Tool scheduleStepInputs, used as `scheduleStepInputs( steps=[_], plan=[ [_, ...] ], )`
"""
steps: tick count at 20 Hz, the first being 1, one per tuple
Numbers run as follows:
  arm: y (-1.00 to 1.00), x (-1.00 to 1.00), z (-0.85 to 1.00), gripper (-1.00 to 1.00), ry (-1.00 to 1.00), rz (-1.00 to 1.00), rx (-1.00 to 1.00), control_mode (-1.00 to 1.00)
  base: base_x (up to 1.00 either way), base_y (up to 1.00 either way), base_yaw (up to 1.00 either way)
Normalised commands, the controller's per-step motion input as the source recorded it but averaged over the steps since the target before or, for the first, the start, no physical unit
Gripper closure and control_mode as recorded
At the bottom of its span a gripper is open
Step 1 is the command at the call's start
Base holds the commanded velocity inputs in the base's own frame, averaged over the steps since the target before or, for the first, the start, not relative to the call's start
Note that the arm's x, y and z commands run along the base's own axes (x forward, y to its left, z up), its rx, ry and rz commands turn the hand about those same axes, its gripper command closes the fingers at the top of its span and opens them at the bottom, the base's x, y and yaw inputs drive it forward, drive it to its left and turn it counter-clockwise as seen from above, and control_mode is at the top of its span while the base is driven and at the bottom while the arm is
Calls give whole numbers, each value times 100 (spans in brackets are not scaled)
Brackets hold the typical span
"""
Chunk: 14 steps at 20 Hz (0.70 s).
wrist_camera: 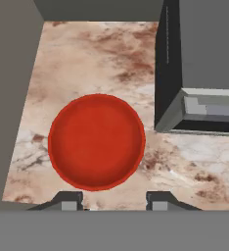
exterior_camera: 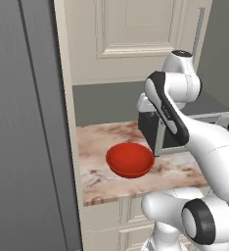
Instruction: Open the cabinet and setup a tea strainer by placing it in the bowl upright.
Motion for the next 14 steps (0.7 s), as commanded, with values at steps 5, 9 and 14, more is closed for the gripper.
scheduleStepInputs(
  steps=[5, 9, 14],
  plan=[
    [-2, 0, 0, -100, 0, 0, 0, -100, 0, 0, 0],
    [-5, 0, -1, -100, 6, -1, 0, -100, 0, 0, 0],
    [-72, 0, 12, -100, -7, -5, 11, -100, 0, 0, 0]
  ],
)
